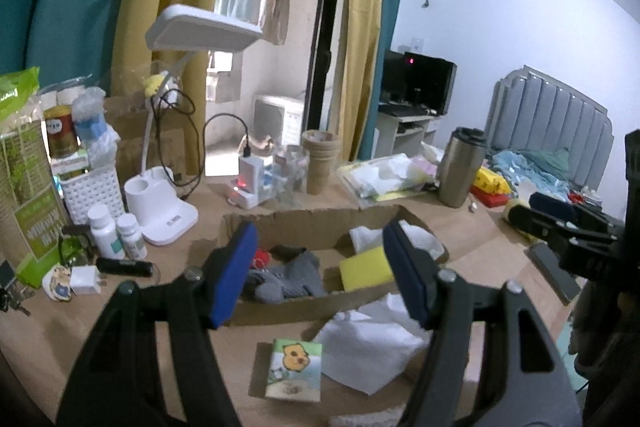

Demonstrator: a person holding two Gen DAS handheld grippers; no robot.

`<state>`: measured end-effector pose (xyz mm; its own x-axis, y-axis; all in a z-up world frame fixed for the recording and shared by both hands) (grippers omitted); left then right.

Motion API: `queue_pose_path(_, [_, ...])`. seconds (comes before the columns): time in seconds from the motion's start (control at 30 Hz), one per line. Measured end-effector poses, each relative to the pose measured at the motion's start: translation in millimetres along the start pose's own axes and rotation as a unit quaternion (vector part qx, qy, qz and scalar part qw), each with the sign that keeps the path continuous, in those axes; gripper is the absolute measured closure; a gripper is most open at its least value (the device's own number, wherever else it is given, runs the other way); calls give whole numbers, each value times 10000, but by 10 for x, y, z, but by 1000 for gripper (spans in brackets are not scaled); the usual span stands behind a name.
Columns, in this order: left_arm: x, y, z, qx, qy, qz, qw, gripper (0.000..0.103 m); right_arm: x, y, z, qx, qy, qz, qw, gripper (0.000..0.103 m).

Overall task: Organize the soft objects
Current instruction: 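Withdraw both open tools from the box toward the remaining desk items, then grasp the bag of cotton swabs with the left tool while the right tool grasps the brown teddy bear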

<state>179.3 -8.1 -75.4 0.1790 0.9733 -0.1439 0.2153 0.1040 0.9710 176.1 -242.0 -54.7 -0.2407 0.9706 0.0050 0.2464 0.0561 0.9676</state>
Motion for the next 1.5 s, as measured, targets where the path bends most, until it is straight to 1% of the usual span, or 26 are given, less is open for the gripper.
queue_pose_path(0.13, [-35, -151, -1, 201, -18, 103, 9997, 36, 0, -126, -52, 106, 77, -6, 9999, 32])
queue_pose_path(0.27, [-39, -306, -7, 410, -26, 116, 9991, 36, 69, -274, -54, 239, 264, -123, 9993, 32])
queue_pose_path(0.43, [-81, -437, -49, 539, -94, 232, 9982, 36, 149, -434, -17, 415, 405, -164, 9982, 32])
queue_pose_path(0.63, [-124, -643, -110, 881, -232, 46, 9958, 36, 192, -580, -3, 544, 489, -170, 9972, 32])
queue_pose_path(0.9, [-226, -872, -185, 1210, -305, 78, 9922, 37, 213, -758, -11, 741, 559, -67, 9957, 32])
queue_pose_path(1.07, [-337, -1017, -241, 1485, -480, 179, 9876, 37, 253, -869, -11, 864, 615, -69, 9943, 32])
queue_pose_path(1.13, [-383, -1078, -259, 1618, -592, 93, 9850, 37, 250, -897, -5, 900, 615, -38, 9940, 32])
queue_pose_path(1.27, [-433, -1202, -265, 1880, -686, 22, 9798, 37, 278, -944, -2, 949, 663, -11, 9933, 32])
queue_pose_path(1.5, [-547, -1336, -303, 2183, -860, 71, 9721, 37, 345, -1035, 19, 1054, 755, -45, 9916, 32])
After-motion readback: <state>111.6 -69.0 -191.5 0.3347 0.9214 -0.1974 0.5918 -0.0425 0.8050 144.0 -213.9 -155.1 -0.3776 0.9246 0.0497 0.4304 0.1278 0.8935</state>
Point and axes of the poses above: each gripper's, at about its wrist camera, not at the fingertips, and z roughly the way its jaws point, x to its left, y to its top, the point moved 5 cm from there along z, roughly the way its jaws point, and after that the axes turned 14 degrees about -x, right-handed, at the moved point
